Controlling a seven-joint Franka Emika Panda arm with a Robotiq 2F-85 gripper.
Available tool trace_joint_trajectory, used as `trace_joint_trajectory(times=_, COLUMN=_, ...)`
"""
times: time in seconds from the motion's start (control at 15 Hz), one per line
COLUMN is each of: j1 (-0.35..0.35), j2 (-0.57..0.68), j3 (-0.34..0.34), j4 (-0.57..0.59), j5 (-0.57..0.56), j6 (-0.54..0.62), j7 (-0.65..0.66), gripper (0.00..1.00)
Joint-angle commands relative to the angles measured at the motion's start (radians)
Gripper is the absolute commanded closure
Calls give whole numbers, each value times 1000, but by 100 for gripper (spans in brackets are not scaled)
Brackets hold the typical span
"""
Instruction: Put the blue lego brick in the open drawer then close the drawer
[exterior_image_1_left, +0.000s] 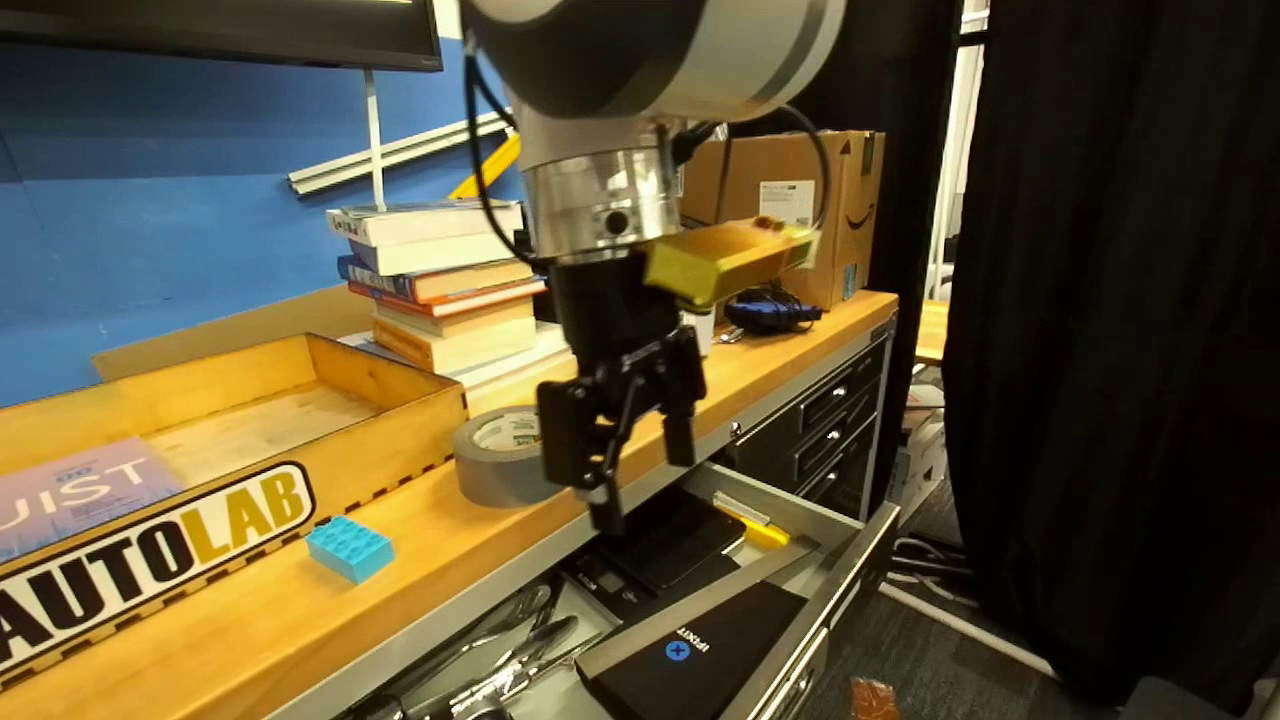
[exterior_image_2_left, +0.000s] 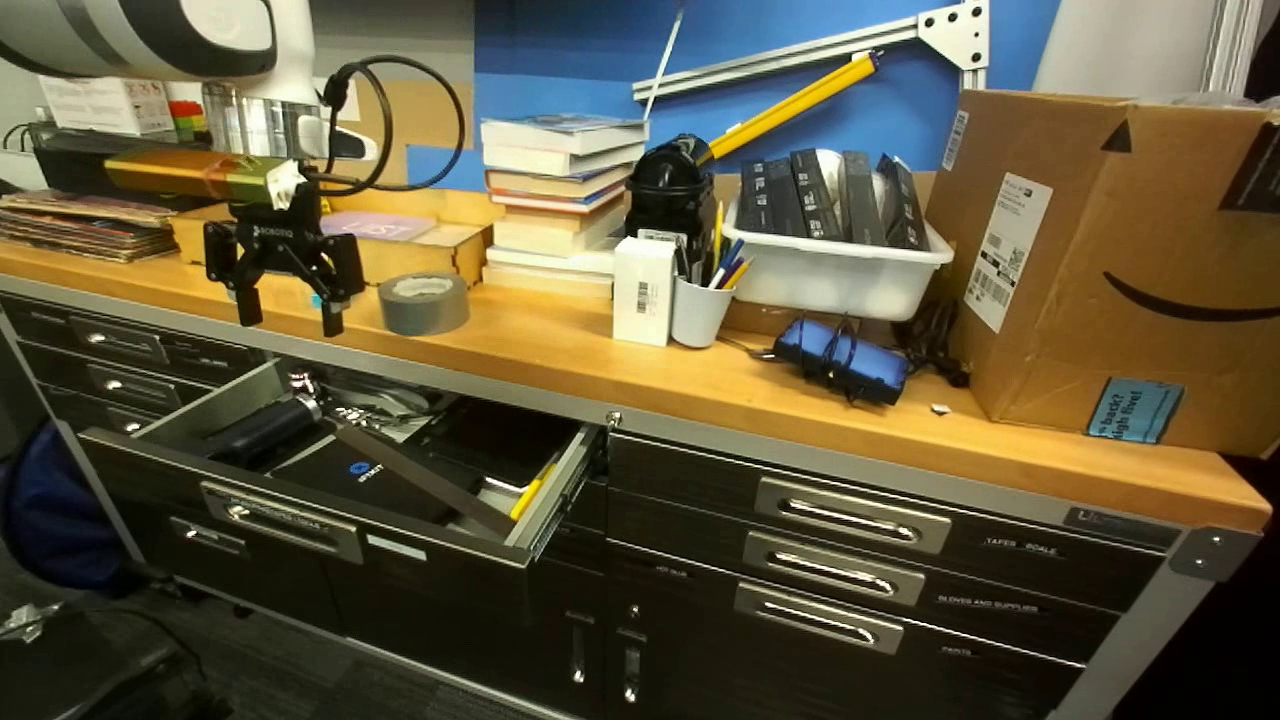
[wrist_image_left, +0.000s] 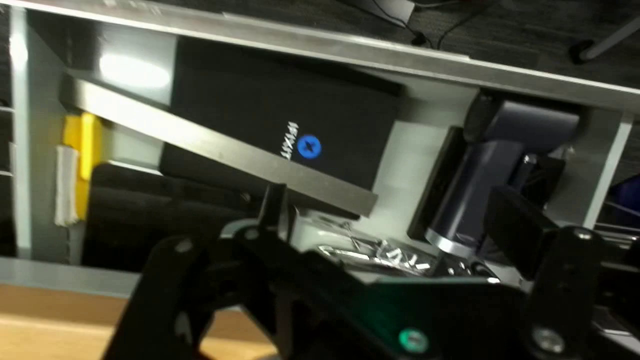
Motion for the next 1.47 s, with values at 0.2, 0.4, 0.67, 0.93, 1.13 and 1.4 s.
trace_joint_trajectory(times=0.2, j1=62, j2=323, j3=70, j4=298, j5=-20, j6=84, j7=43, gripper=0)
trace_joint_trajectory(times=0.4, j1=98, j2=428, j3=83, j4=410, j5=-37, j6=72, j7=52, gripper=0)
trace_joint_trajectory(times=0.67, j1=151, j2=518, j3=81, j4=511, j5=-76, j6=92, j7=82, gripper=0)
trace_joint_trajectory(times=0.93, j1=188, j2=572, j3=65, j4=565, j5=-114, j6=169, j7=132, gripper=0)
trace_joint_trajectory(times=1.13, j1=216, j2=594, j3=35, j4=581, j5=-184, j6=252, j7=206, gripper=0)
trace_joint_trajectory(times=1.4, j1=241, j2=602, j3=-3, j4=600, j5=-263, j6=290, j7=284, gripper=0)
